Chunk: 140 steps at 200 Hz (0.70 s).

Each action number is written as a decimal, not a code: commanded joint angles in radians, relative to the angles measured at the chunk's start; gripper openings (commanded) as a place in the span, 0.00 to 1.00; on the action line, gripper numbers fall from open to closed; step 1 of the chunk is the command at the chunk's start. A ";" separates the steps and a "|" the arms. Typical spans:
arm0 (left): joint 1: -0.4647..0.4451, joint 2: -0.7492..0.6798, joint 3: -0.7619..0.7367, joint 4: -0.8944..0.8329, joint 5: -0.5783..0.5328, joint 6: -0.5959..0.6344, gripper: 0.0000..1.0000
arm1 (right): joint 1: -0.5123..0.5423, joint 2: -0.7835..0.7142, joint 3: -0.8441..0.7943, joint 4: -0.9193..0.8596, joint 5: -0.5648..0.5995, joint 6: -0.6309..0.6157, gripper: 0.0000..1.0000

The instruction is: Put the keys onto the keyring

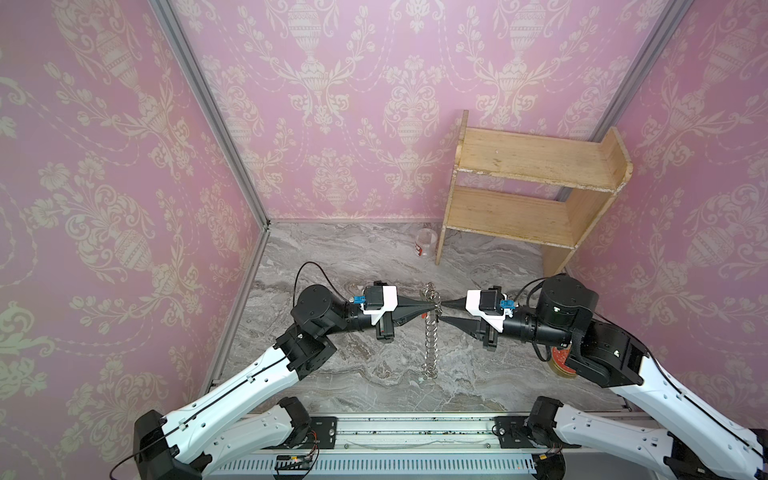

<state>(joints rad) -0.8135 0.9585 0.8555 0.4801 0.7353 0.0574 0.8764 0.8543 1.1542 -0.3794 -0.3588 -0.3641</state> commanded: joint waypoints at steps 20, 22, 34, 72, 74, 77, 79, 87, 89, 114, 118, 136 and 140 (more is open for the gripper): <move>0.007 -0.015 0.004 -0.003 0.027 0.009 0.00 | -0.008 -0.021 0.065 -0.048 0.027 -0.023 0.29; 0.007 -0.015 0.004 -0.003 0.028 0.009 0.00 | -0.007 -0.021 0.065 -0.048 0.027 -0.024 0.30; 0.007 -0.012 0.003 -0.004 0.031 0.007 0.00 | -0.008 -0.021 0.070 -0.050 0.030 -0.029 0.32; 0.007 -0.010 0.011 -0.003 0.036 0.002 0.00 | -0.007 -0.001 0.078 -0.055 0.023 -0.041 0.31; 0.007 -0.012 0.012 -0.004 0.037 0.002 0.00 | -0.007 0.002 0.078 -0.055 0.022 -0.041 0.31; 0.007 -0.011 0.013 -0.004 0.039 0.002 0.00 | -0.007 0.005 0.078 -0.055 0.018 -0.041 0.31; 0.007 -0.013 0.014 -0.004 0.038 0.002 0.00 | -0.008 0.007 0.079 -0.055 0.016 -0.041 0.31; 0.007 -0.012 0.016 -0.007 0.040 0.001 0.00 | -0.008 0.013 0.077 -0.049 0.004 -0.037 0.31; 0.007 -0.013 0.015 -0.008 0.041 0.000 0.00 | -0.008 0.014 0.076 -0.048 0.003 -0.037 0.30; 0.007 -0.014 0.017 -0.011 0.041 0.002 0.00 | -0.008 0.029 0.072 -0.032 -0.019 -0.026 0.28; 0.007 -0.016 0.017 -0.011 0.039 0.003 0.00 | -0.008 0.031 0.072 -0.035 -0.019 -0.026 0.27; 0.006 -0.017 0.019 -0.017 0.039 0.008 0.00 | -0.009 0.034 0.071 -0.036 -0.020 -0.022 0.25; 0.006 -0.019 0.019 -0.018 0.039 0.009 0.00 | -0.009 0.035 0.071 -0.034 -0.021 -0.021 0.25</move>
<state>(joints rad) -0.8135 0.9581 0.8555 0.4465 0.7540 0.0582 0.8764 0.8906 1.2083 -0.4091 -0.3565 -0.3931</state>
